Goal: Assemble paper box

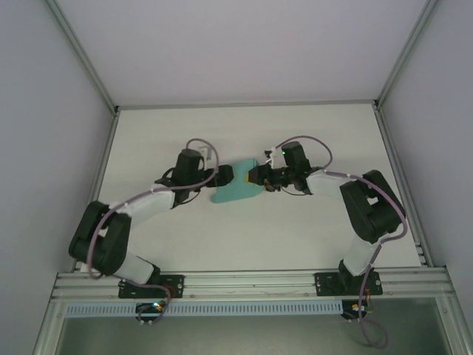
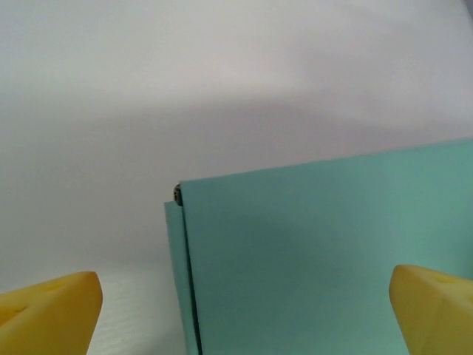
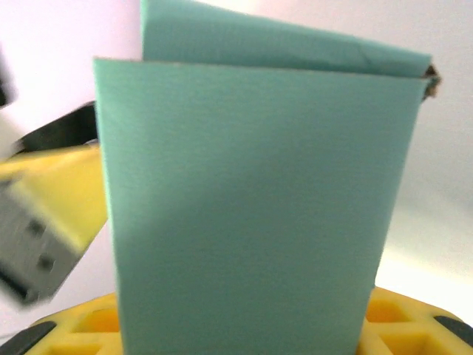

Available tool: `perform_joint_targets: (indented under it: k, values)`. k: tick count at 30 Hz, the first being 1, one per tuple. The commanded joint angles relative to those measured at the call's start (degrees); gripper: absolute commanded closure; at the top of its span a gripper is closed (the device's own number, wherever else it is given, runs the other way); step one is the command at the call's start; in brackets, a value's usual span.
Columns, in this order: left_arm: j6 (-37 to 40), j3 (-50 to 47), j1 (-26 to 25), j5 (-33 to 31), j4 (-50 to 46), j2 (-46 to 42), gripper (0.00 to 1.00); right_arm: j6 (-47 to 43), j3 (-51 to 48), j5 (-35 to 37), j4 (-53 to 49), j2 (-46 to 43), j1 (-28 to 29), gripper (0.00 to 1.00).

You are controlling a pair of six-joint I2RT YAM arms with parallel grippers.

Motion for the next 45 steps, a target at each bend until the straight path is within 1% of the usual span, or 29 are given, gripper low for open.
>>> perform_joint_targets:
  k: [1, 3, 6, 8, 9, 11, 13, 15, 18, 21, 24, 27, 29, 32, 34, 37, 41, 45]
  values:
    - [22.68, 4.75, -8.24, -19.02, -14.08, -4.05, 0.0, 4.87, -1.74, -3.37, -1.05, -3.56, -3.75, 0.6]
    - [32.36, 4.76, -12.98, -20.53, -11.87, -4.98, 0.0, 7.85, -2.33, -5.03, -3.5, -4.67, -6.38, 0.61]
    - [48.41, 3.09, -20.04, -20.72, -7.82, -5.28, 0.0, 12.21, -2.63, -8.99, -8.24, -5.83, -10.51, 0.64]
    - [58.47, 2.24, -23.96, -22.71, -6.37, -4.07, 0.0, 15.08, -3.7, -12.25, -8.14, -6.73, -12.69, 0.66]
    - [63.24, 2.21, -25.52, -25.05, -5.8, -2.86, 0.0, 16.13, -4.35, -13.19, -8.74, -7.52, -13.56, 0.66]
    - [68.45, 2.82, -26.38, -29.82, -3.26, -0.33, 0.0, 16.03, -4.47, -13.64, -13.11, -9.06, -15.06, 0.65]
    - [71.96, 3.91, -25.55, -31.13, -3.81, 1.55, 0.0, 14.68, -4.16, -13.83, -18.02, -10.78, -16.14, 0.65]
    - [72.81, 5.14, -24.18, -29.25, -5.59, 2.83, 0.0, 14.47, -4.18, -14.43, -20.92, -12.53, -16.79, 0.65]
    - [71.24, 6.48, -22.37, -23.36, -8.5, 3.38, 0.0, 15.99, -4.07, -15.33, -23.47, -14.41, -17.39, 0.65]
    - [70.92, 5.58, -21.44, -21.07, -5.09, 3.16, 0.0, 16.48, -3.5, -16.81, -25.12, -14.9, -17.35, 0.65]
    - [70.47, 5.44, -20.77, -18.0, -3.55, 3.07, 0.0, 18.57, -3.78, -17.21, -24.3, -14.87, -17.34, 0.65]
    - [69.71, 5.66, -20.33, -15.16, -2.99, 3.49, 0.0, 21.72, -4.32, -19.45, -20.77, -14.11, -17.04, 0.65]
    - [69.91, 6.24, -20.01, -14.58, -2.94, 4.27, 0.0, 23.52, -4.77, -20.04, -18.55, -14.2, -16.7, 0.65]
    - [69.23, 6.89, -19.44, -13.44, -1.76, 4.82, 0.0, 23.99, -4.51, -21.4, -18.85, -13.72, -16.45, 0.65]
    - [68.45, 6.73, -18.87, -12.1, 0.16, 4.49, 0.02, 23.39, -4.25, -21.72, -20.58, -13.31, -16.38, 0.65]
    - [68.06, 6.8, -18.27, -10.54, 1.73, 4.38, 0.12, 23.5, -4.16, -23.36, -20.74, -12.43, -15.81, 0.65]
    - [68.94, 7.33, -17.82, -10.97, 1.7, 4.56, 0.3, 24.41, -3.74, -24.74, -20.25, -12.15, -14.8, 0.63]
    - [69.1, 7.16, -17.48, -10.54, 1.75, 4.14, 0.43, 24.5, -3.28, -24.97, -20.77, -11.99, -14.62, 0.63]
